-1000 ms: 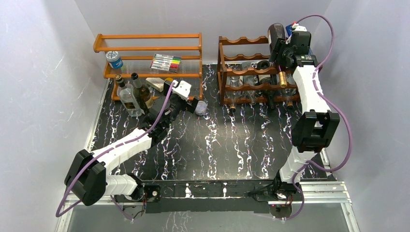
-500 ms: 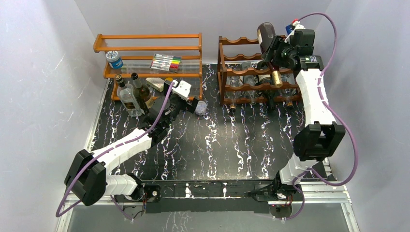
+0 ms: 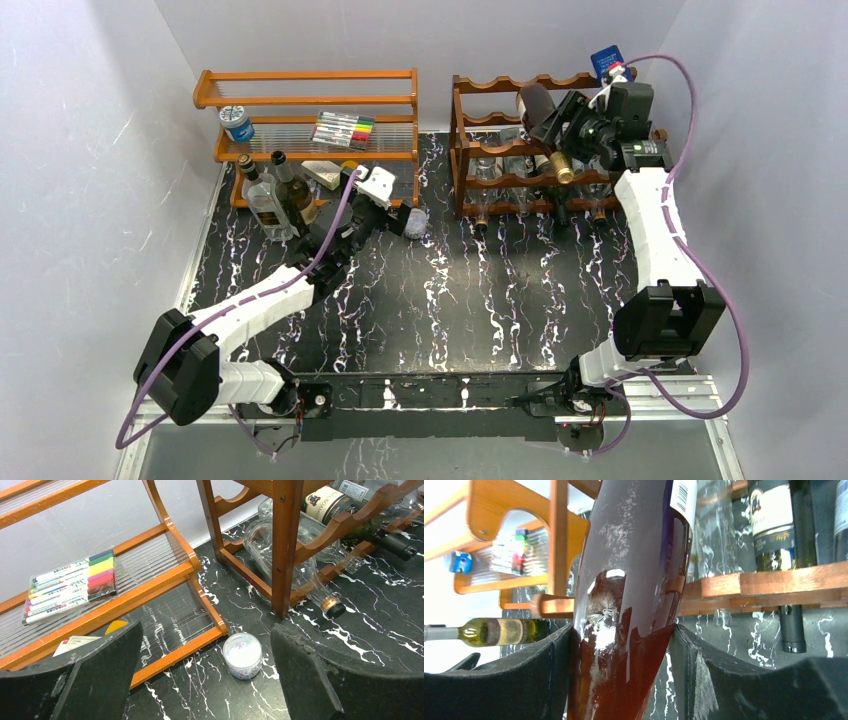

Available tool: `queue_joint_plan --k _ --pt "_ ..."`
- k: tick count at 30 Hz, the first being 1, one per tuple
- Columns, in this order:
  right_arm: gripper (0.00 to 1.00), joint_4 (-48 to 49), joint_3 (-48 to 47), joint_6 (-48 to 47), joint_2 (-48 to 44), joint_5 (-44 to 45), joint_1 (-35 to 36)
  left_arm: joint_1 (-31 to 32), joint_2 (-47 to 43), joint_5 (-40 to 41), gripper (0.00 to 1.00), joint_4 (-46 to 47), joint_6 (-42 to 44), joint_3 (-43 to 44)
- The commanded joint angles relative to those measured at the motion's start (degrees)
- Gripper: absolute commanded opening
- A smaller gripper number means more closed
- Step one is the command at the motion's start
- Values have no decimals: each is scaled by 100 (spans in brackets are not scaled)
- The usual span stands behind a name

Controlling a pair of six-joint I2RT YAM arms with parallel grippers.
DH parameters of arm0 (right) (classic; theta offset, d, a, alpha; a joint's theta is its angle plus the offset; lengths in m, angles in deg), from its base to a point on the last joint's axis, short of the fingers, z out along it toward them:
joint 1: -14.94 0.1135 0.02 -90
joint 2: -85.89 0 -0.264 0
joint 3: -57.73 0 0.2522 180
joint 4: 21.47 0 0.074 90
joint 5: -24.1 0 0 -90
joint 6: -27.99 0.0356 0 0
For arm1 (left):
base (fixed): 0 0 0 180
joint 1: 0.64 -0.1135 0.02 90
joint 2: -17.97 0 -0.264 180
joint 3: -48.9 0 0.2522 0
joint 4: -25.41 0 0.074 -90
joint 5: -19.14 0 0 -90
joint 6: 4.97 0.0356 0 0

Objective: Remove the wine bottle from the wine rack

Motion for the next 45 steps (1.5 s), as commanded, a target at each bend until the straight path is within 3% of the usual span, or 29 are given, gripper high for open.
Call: queue_joint_plan --k 1,7,17,26,35,45 --pt "0 2560 265 226 -794 -407 -2 25 63 -5 98 101 -9 129" --pt "0 2689 480 97 -1050 -515 -2 26 79 -5 98 88 12 132" --pt "0 2477 37 244 -1365 -751 -2 25 80 16 98 84 43 143" --pt "0 1655 -157 140 -1701 -1957 -2 26 49 -90 98 42 1 172" --pt "0 1699 227 281 -2231 -2447 203 64 14 -186 98 -30 -100 219" --pt "0 1307 241 494 -1857 -3228 606 181 -376 -477 98 -271 -68 367"
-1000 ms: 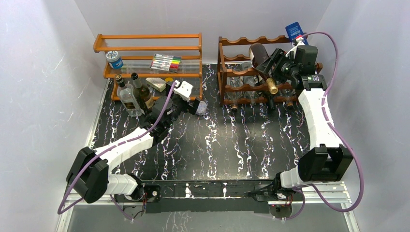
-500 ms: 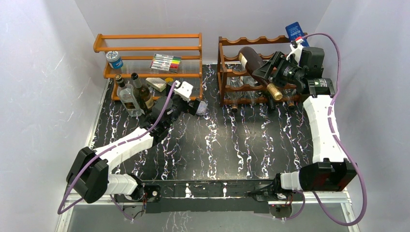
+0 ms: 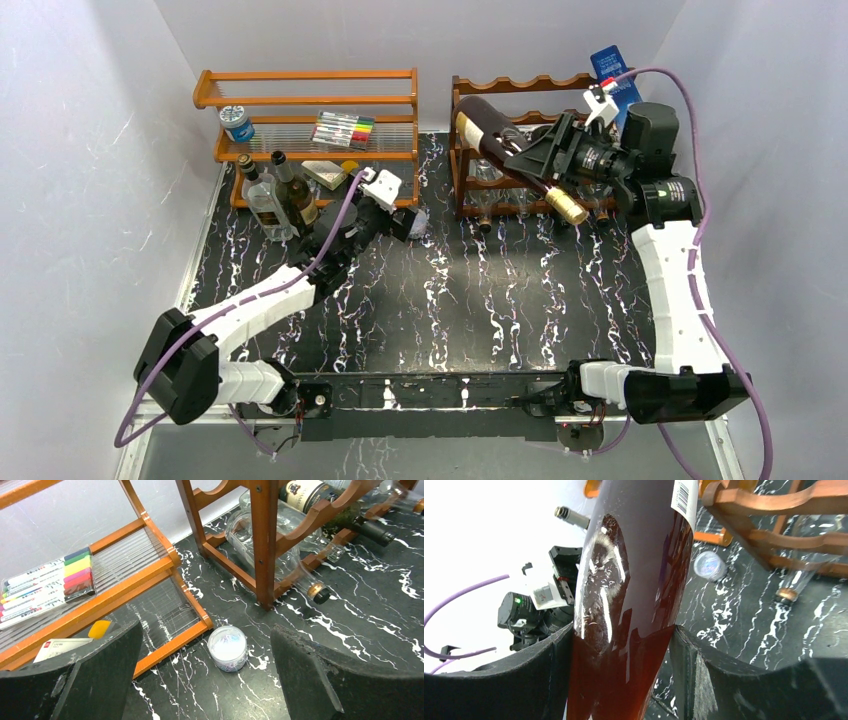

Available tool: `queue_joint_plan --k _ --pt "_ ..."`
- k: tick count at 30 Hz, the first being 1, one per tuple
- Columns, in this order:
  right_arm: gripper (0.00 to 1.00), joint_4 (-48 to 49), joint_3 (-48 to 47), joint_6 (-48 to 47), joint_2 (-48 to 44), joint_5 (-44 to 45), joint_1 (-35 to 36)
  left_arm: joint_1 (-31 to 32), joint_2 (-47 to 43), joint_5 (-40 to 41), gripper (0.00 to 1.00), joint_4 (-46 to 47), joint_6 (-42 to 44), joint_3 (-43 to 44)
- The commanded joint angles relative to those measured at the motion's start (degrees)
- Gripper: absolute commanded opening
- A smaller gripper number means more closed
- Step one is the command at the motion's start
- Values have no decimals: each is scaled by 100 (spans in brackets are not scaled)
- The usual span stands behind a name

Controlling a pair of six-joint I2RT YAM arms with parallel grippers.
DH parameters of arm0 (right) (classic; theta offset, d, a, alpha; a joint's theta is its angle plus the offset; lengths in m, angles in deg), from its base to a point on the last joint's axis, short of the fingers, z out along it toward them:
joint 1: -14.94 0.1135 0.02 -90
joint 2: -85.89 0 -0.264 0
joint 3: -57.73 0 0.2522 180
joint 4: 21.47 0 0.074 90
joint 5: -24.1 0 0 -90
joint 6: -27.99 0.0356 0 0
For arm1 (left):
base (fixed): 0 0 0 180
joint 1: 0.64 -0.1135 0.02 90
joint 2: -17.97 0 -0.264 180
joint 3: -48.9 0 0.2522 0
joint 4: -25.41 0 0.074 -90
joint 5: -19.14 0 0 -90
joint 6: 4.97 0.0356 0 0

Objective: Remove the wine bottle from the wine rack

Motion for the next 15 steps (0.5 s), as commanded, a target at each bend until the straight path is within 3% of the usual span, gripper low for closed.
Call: queue_joint_plan --k 1,8,15 --pt "0 1597 -527 -61 27 -872 323 139 -551 -233 98 -68 -15 324" --pt "0 232 -946 -702 808 -914 1115 202 -1685 -892 98 -1219 -1088 117" --pt "0 -56 -349 -1152 1314 -899 2125 205 -2637 -3144 98 -2813 -1320 -72"
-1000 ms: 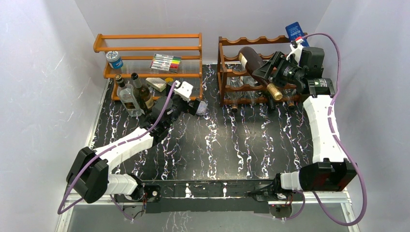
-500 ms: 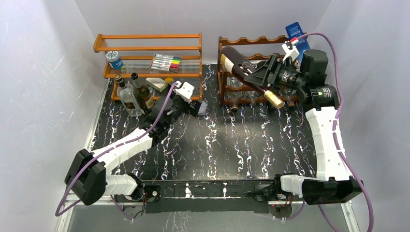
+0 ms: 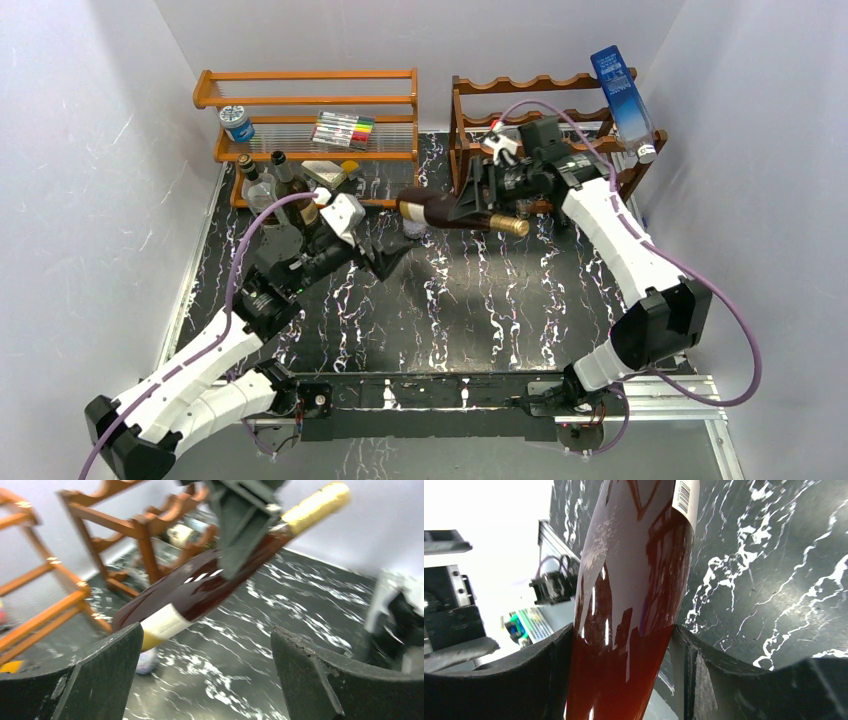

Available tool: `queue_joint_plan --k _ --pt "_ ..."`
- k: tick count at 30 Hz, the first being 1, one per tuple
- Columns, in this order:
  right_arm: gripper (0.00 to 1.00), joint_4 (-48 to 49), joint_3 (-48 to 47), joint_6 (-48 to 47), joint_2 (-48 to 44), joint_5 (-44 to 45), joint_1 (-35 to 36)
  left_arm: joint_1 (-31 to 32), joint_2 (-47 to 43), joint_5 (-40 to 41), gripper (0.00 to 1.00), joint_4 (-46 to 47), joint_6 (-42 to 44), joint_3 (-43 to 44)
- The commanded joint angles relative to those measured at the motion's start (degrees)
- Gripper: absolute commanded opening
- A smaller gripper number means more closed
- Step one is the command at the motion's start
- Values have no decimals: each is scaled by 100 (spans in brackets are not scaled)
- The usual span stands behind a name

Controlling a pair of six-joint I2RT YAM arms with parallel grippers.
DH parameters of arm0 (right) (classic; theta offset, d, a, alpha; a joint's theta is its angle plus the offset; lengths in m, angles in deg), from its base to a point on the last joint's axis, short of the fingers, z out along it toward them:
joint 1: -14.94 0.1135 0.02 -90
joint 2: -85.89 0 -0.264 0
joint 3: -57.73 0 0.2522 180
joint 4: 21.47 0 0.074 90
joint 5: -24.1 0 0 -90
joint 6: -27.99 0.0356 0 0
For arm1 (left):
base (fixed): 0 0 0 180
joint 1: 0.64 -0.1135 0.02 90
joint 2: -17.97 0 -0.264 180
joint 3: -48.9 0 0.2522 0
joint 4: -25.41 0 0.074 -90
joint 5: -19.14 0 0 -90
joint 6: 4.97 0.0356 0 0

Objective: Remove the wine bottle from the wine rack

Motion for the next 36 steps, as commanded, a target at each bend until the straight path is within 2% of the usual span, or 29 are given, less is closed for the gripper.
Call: queue_joint_plan --k 1,8,12,15,25,31,36 --pt "0 1175 -137 -345 -270 -1012 626 33 -276 -1646 98 -1287 -200 -17" --pt "0 1096 322 -614 -19 -1110 1032 40 -146 -1918 98 -1770 939 -111" --pt "0 804 505 -951 75 -1163 1052 38 143 -2035 98 -1735 2050 -212" --pt "0 782 687 -1082 79 -1194 1080 47 466 -2094 98 -1471 2460 -260" --pt "0 684 833 -1234 122 -1204 1118 272 1275 -2046 98 549 2623 -675" --pt "0 597 724 -1248 154 -1191 1168 482 2029 -2359 98 386 2853 -241" --pt "0 578 647 -1205 172 -1173 1286 573 2533 -2273 98 665 3036 -102"
